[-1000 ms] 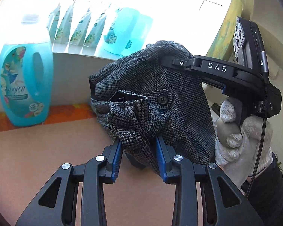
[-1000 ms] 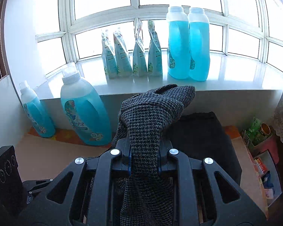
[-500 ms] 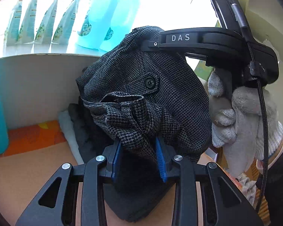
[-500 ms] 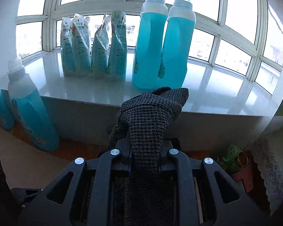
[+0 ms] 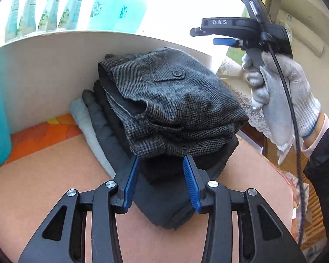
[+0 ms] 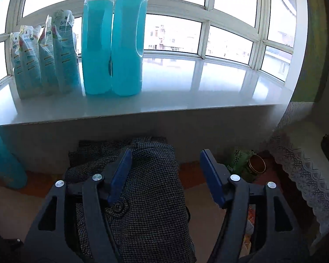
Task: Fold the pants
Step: 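Open both grippers and withdraw them from the stack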
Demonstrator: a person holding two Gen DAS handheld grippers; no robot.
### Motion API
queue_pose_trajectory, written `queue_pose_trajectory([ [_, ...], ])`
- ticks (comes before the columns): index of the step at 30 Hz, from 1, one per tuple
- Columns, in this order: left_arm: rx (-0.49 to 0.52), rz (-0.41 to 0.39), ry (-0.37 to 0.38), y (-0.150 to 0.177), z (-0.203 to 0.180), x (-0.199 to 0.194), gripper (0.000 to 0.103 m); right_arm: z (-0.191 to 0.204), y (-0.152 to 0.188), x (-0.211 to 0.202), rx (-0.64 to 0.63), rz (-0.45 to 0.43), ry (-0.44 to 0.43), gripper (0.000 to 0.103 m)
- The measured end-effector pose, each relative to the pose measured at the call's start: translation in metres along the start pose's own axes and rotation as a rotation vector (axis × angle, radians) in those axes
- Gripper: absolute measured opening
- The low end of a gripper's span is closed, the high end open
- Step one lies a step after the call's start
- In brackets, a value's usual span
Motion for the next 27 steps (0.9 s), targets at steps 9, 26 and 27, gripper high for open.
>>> queue_pose_trajectory([
  [9, 0.083, -0.123, -0.019, -0.050, -0.022, 0.002, 0.040, 0.007, 0.061, -0.040, 0.030, 0.023, -0.120, 0.053],
  [26, 0.013, 0.060, -0.027, -0.019, -0.018, 0.016, 0.040, -0.054, 0.137, -0.032, 0.127, 0.197, -0.018, 0.052],
  [27, 0.002, 0.055, -0.029, -0.017, -0.018, 0.009, 0.040, -0.056, 0.140, -0.039, 0.129, 0.194, -0.015, 0.052],
])
Point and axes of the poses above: each gripper's, at about its wrist camera, not at the fingertips, and x roughly the way its jaws point, z to its left, y to its underside, the point moved 4 cm from there along x, roughly the way its jaws point, and after that the axes turned 1 degree about y, right-handed, at the moved point
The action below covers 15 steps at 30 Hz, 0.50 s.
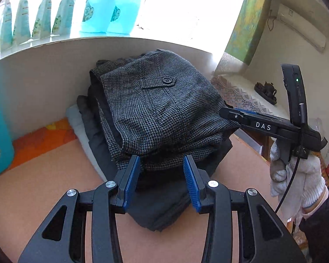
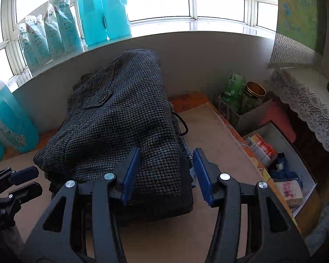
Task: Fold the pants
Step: 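Open both grippers and withdraw them from the stack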
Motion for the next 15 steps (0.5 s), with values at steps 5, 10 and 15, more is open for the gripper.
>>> queue_pose_trajectory([
  [5, -0.018, -0.032, -0.024, 0.011, -0.003, -0.036, 0.047, 0.000, 0.017, -0.047, -0.011, -0.045, -0.006, 0.052],
  [10, -0.026, -0.041, -0.050, 0.024, -0.013, -0.067, 0.053, 0.009, 0.038, -0.097, 0.003, -0.088, -0.033, 0.053],
  [15, -0.020, -0.043, -0.063, 0.040, -0.027, -0.096, 0.063, 0.024, 0.065, -0.142, 0.009, -0.100, -0.040, 0.061],
])
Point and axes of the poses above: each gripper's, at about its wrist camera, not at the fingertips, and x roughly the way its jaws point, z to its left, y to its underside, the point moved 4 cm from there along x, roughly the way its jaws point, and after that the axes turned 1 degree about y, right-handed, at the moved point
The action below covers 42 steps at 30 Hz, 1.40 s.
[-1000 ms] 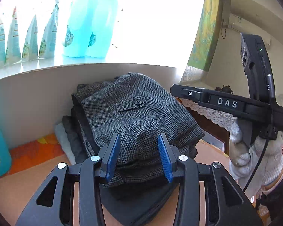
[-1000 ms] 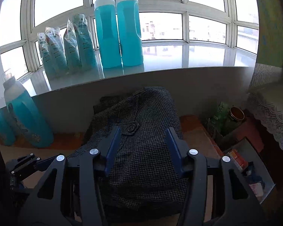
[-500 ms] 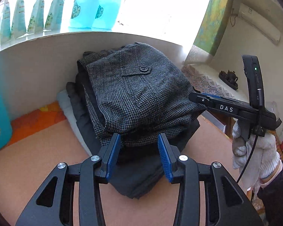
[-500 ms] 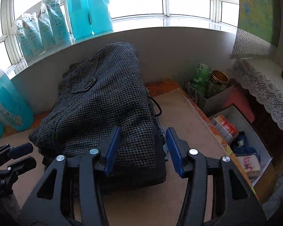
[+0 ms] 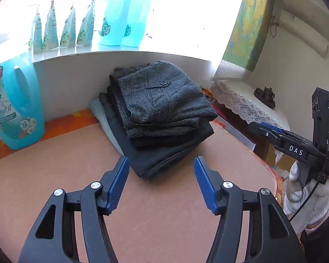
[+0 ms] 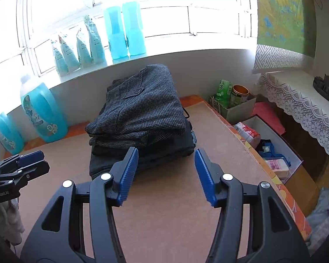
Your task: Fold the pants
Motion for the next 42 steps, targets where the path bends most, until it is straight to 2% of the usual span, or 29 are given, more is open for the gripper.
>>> queue_pose_trajectory([
  [4, 0.030, -0.018, -0.007, 0.014, -0.014, -0.029, 0.071, 0.020, 0.017, -0.041, -0.035, -0.040, 0.016, 0.064],
  [10, 0.041, -0.048, -0.008, 0.034, -0.025, -0.072, 0.078, 0.050, 0.039, -0.097, -0.065, -0.100, 0.004, 0.070],
  [17, 0.071, -0.088, -0.017, 0.056, -0.037, -0.115, 0.078, 0.072, 0.065, -0.136, -0.075, -0.132, 0.019, 0.070],
  [19, 0.058, -0.096, -0.018, 0.064, -0.037, -0.125, 0.079, 0.076, 0.072, -0.148, -0.076, -0.157, 0.033, 0.077],
  [20, 0.050, -0.095, -0.011, 0.069, -0.037, -0.129, 0.079, 0.077, 0.076, -0.155, -0.071, -0.176, 0.034, 0.090],
  [21, 0.042, -0.092, -0.006, 0.074, -0.036, -0.133, 0.079, 0.079, 0.081, -0.162, -0.068, -0.196, 0.038, 0.097],
  [24, 0.050, -0.100, -0.017, 0.089, -0.038, -0.146, 0.079, 0.083, 0.098, -0.178, -0.073, -0.230, 0.070, 0.098],
  [26, 0.059, -0.116, -0.042, 0.100, -0.039, -0.156, 0.079, 0.085, 0.110, -0.184, -0.057, -0.236, 0.070, 0.103],
  [28, 0.052, -0.115, -0.062, 0.111, -0.038, -0.163, 0.082, 0.085, 0.121, -0.188, -0.037, -0.232, 0.070, 0.103],
  [34, 0.030, -0.125, -0.122, 0.142, -0.037, -0.176, 0.083, 0.084, 0.146, -0.192, -0.014, -0.199, 0.082, 0.103],
  [39, 0.029, -0.160, -0.192, 0.154, -0.038, -0.187, 0.084, 0.081, 0.152, -0.199, -0.021, -0.207, 0.120, 0.103],
  [42, 0.015, -0.170, -0.196, 0.157, -0.036, -0.192, 0.086, 0.079, 0.152, -0.202, -0.021, -0.216, 0.130, 0.103],
])
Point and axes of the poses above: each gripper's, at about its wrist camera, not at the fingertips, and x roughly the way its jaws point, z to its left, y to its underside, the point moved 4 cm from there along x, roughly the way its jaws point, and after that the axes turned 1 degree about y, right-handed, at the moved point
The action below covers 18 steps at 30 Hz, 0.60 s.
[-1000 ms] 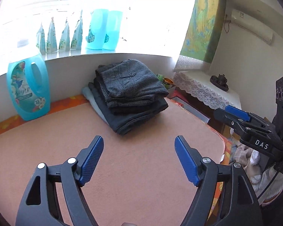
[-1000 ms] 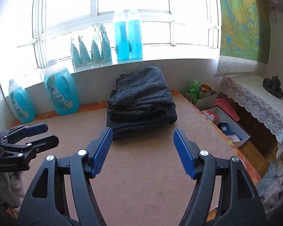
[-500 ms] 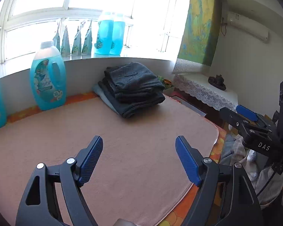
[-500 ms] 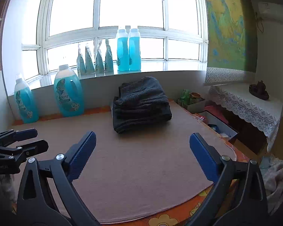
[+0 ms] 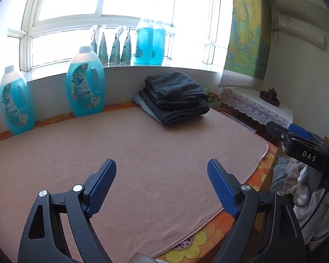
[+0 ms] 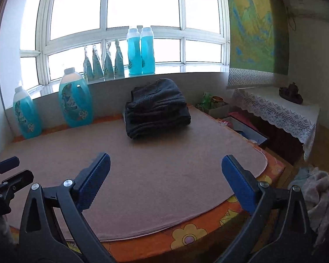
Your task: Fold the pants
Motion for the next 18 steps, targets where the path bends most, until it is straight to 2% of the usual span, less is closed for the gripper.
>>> queue_pose_trajectory([
  [18, -0.013, -0.003, -0.082, -0.0030, 0.0070, -0.0018, 0.088, 0.0052, -0.0044, 0.0069, -0.009, -0.006, -0.013, 0.103],
])
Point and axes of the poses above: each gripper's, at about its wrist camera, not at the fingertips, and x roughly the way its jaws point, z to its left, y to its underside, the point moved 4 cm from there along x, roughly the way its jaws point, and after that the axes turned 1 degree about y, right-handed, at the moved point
